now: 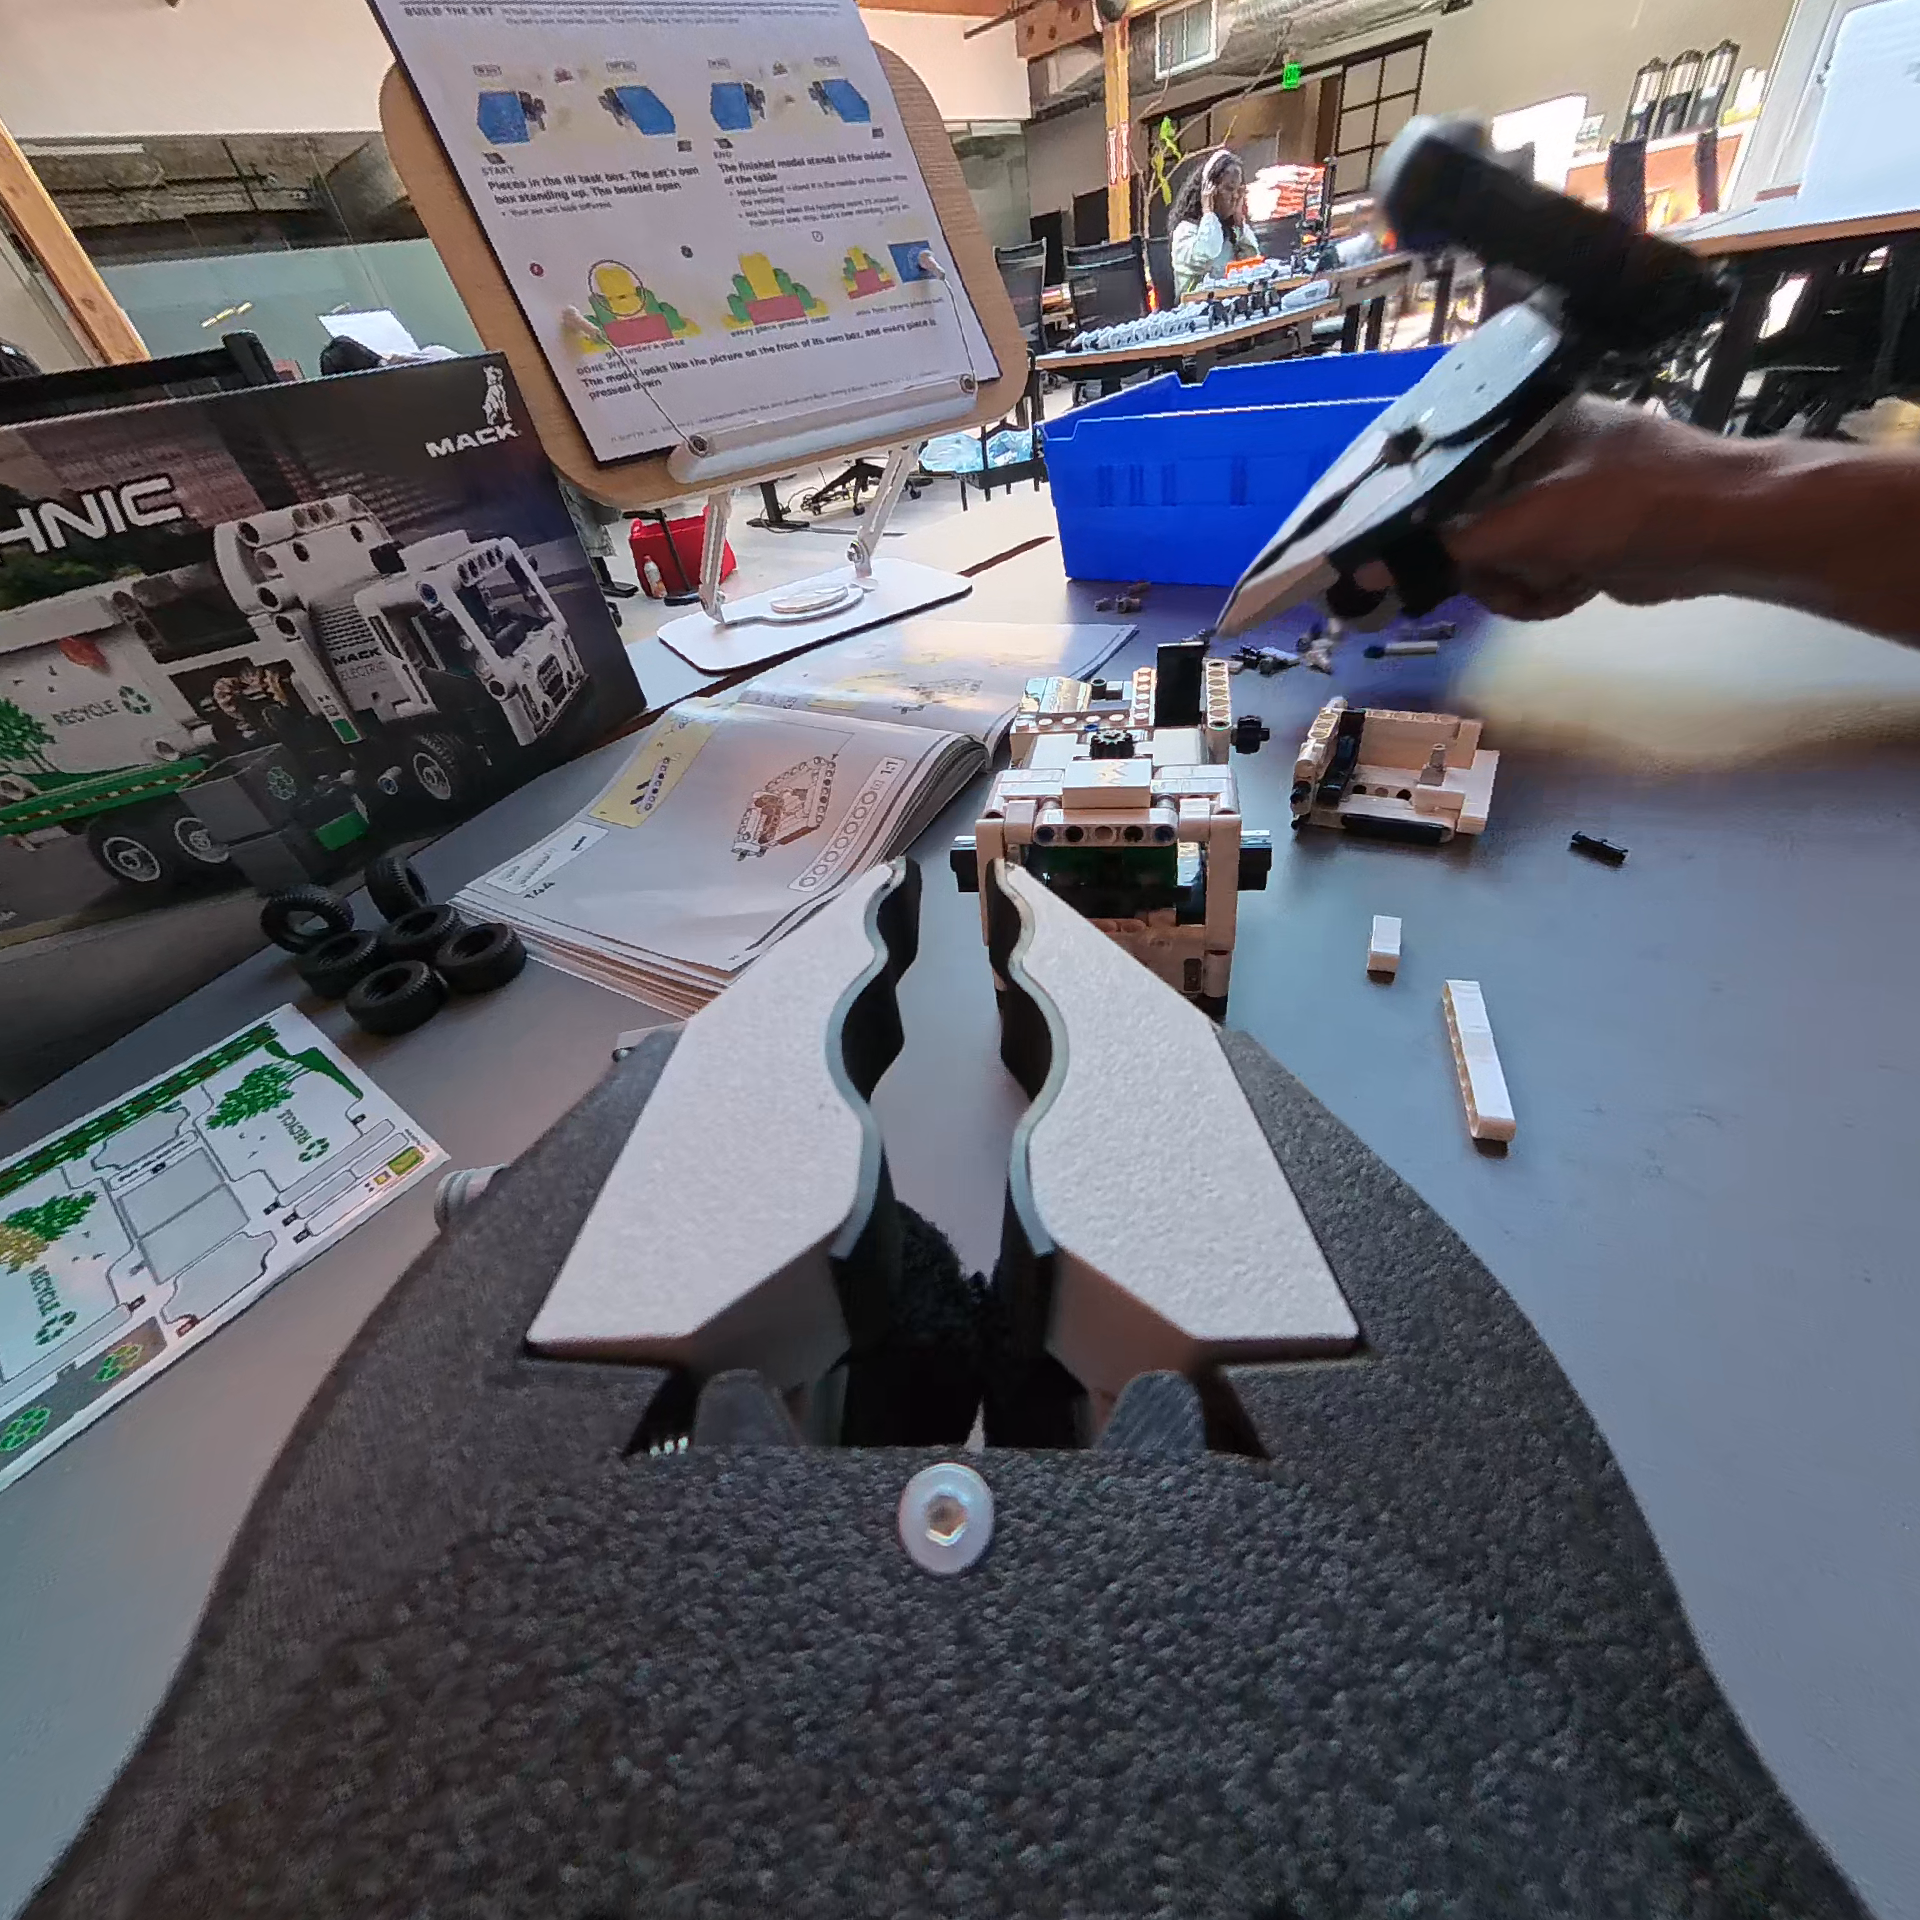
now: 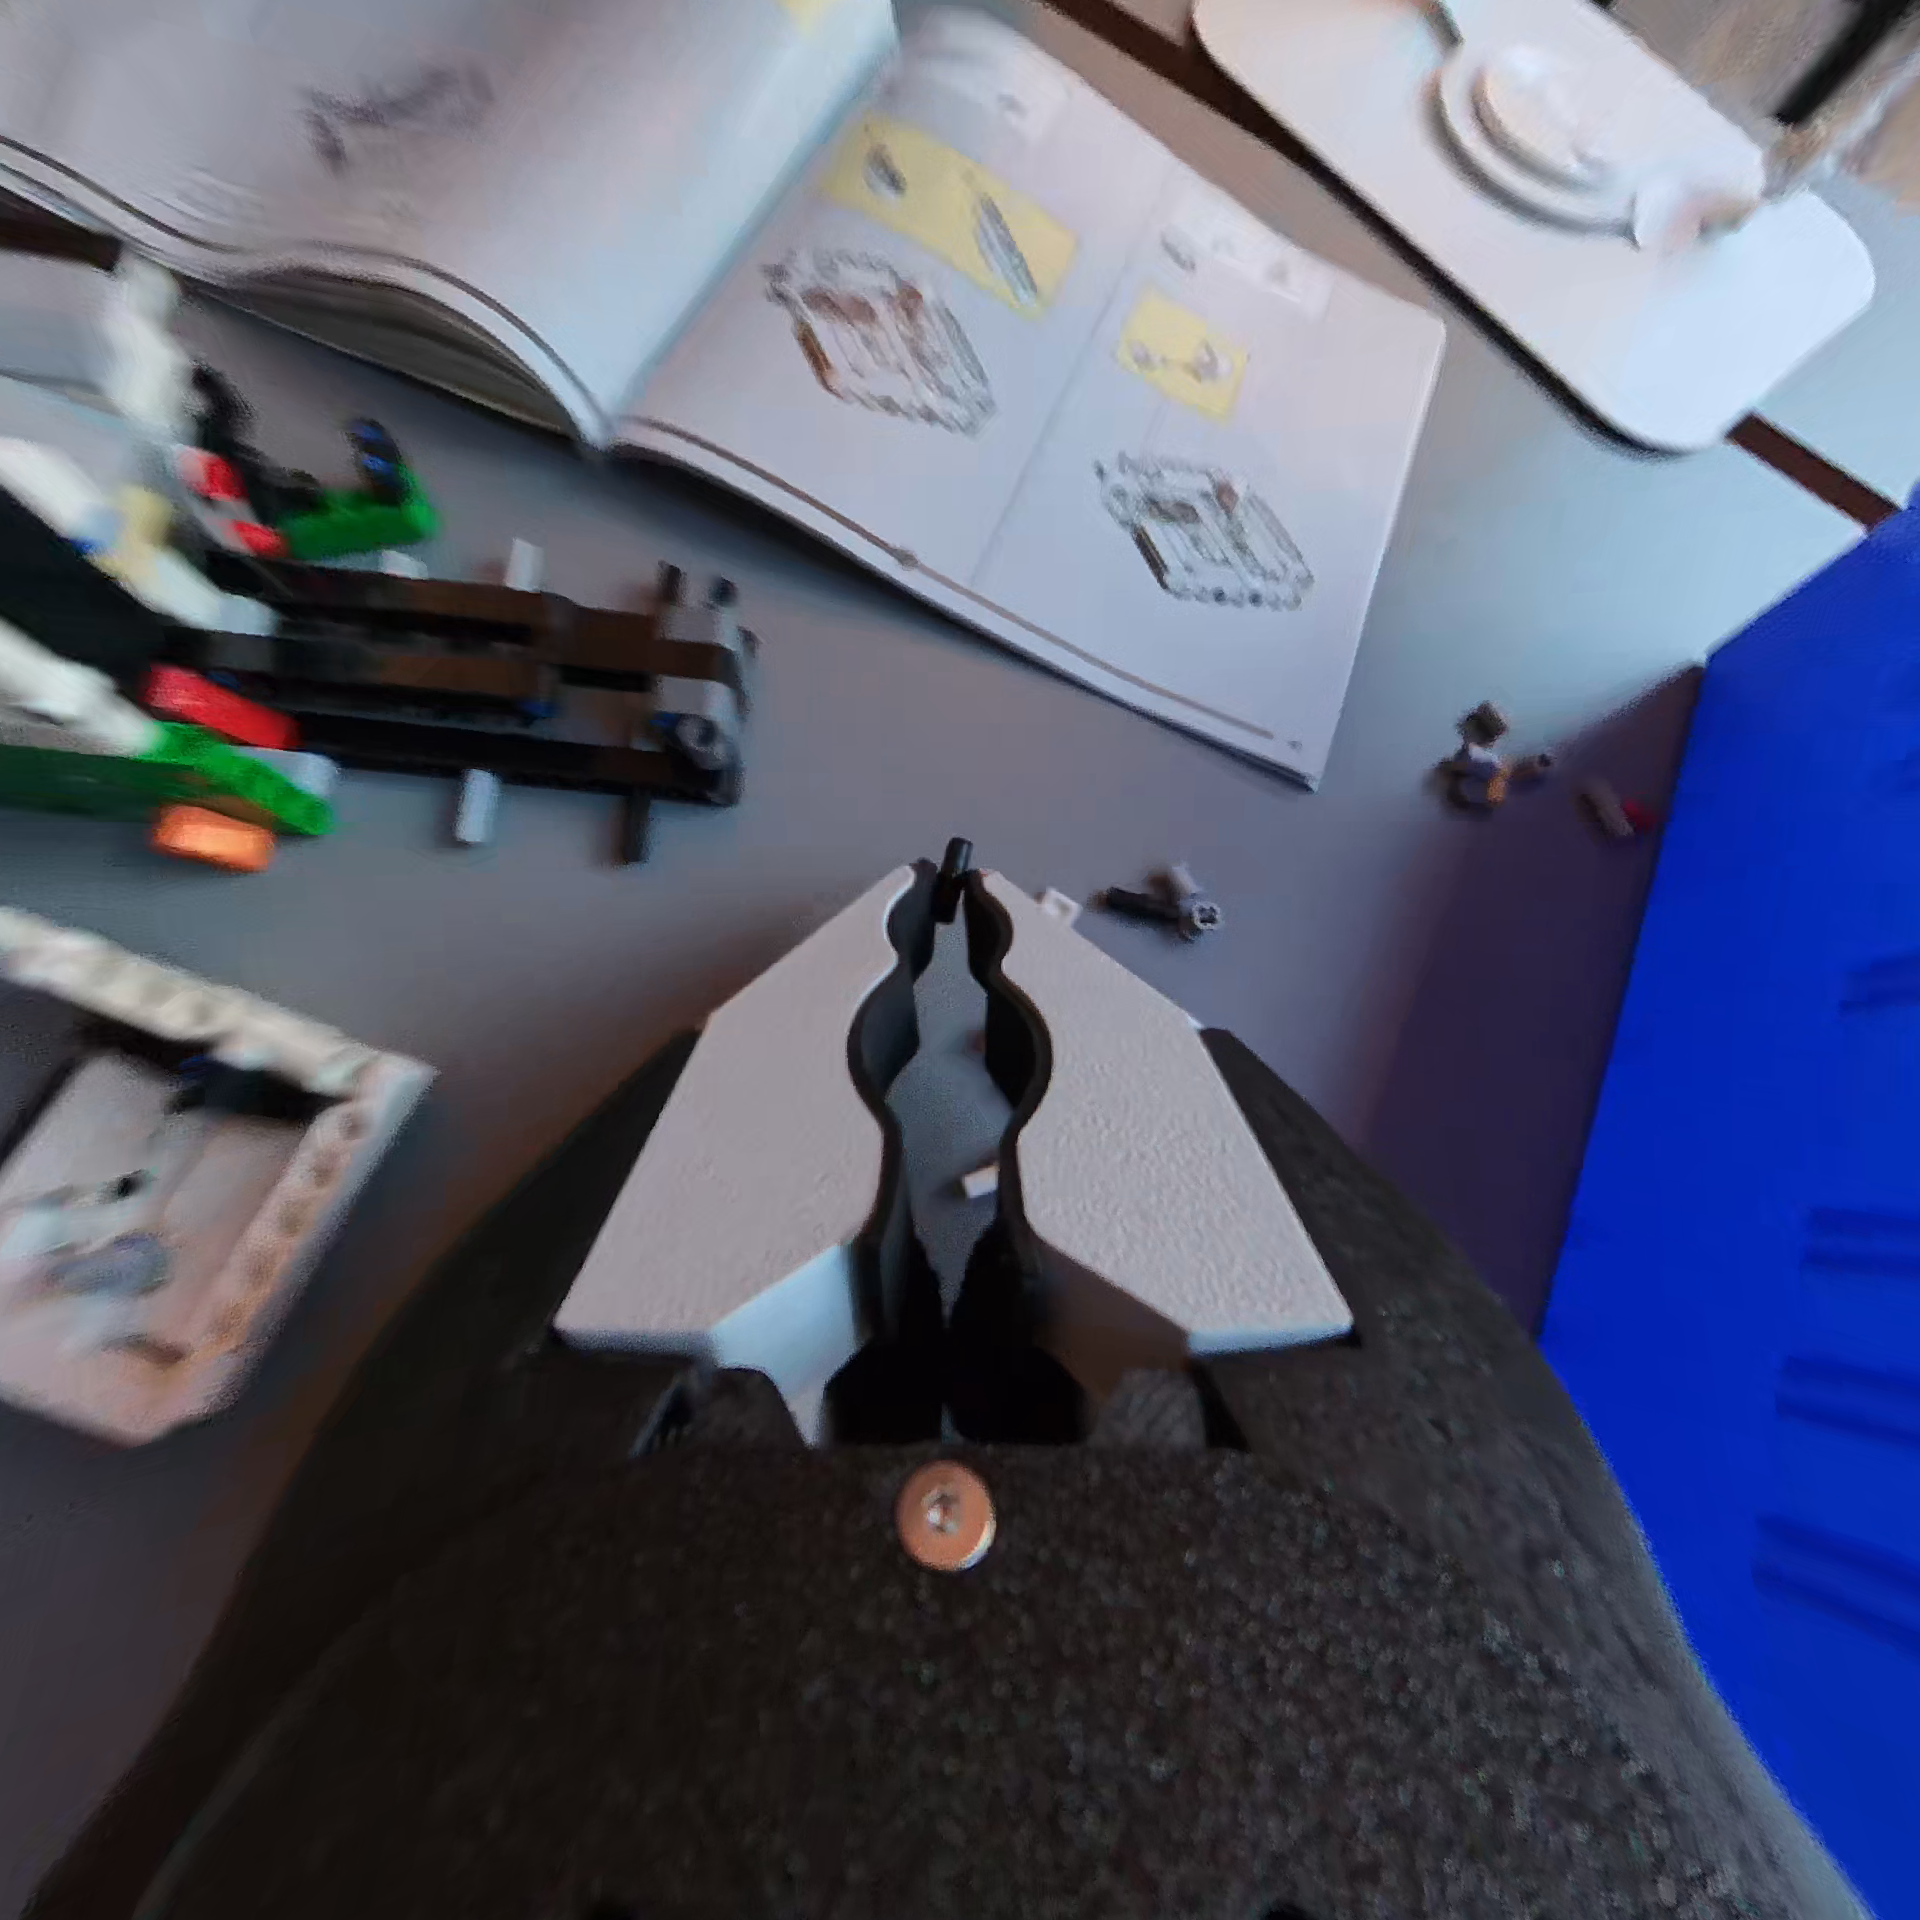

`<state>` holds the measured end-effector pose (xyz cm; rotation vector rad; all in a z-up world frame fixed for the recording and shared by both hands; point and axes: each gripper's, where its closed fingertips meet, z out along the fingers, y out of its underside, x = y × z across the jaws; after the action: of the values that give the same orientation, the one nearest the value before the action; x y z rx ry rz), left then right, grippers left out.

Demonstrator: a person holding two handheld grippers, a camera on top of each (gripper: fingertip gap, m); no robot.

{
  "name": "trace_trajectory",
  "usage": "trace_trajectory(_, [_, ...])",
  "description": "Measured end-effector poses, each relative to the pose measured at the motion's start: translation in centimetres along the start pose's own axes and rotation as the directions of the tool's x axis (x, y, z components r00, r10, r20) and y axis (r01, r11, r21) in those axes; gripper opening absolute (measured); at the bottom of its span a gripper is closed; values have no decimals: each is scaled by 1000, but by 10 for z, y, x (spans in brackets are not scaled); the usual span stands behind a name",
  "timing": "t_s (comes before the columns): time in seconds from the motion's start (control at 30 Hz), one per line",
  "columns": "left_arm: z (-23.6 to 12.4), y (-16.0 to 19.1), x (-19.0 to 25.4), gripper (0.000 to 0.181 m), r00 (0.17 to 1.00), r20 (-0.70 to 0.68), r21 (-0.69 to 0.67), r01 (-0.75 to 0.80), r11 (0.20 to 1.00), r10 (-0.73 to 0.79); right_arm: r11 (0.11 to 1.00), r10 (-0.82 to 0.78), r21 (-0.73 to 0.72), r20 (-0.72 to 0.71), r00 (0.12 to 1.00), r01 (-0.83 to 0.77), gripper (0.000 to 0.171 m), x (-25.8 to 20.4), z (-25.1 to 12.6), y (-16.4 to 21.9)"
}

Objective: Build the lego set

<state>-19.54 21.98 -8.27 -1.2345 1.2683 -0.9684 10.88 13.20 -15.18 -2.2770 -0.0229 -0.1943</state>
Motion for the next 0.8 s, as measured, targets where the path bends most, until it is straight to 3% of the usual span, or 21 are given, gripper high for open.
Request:
trace_trajectory(0.07, [1, 1, 0, 11, 1000, 2, -6, 1, 1000, -1, 994, -50, 109, 189, 981, 30, 4, -36, -30, -21])
trace_trajectory(0.13, [2, 2, 0, 11, 1000, 1, -14, 2, 1000, -2, 973, -168, 214, 397, 903, 87, 4, -88, -73, -31])
trace_trajectory(0.23, [4, 5, 0, 11, 1000, -8, -37, 7, 999, -8, 960, -272, 211, 549, 790, 183, 4, -146, -114, -10])
trace_trajectory(0.43, [8, 10, 2, 12, 1000, -21, -76, 6, 997, -7, 960, -259, 80, 604, 754, 267, 4, -219, -98, 35])
trace_trajectory(0.57, [8, 10, 2, 12, 1000, -10, -75, -10, 997, 10, 937, -310, 43, 560, 768, 347, 4, -227, -76, 49])
trace_trajectory(0.8, [11, 15, 2, 12, 1000, -14, -107, -9, 994, 7, 934, -323, 41, 521, 790, 354, 4, -221, -67, 49])
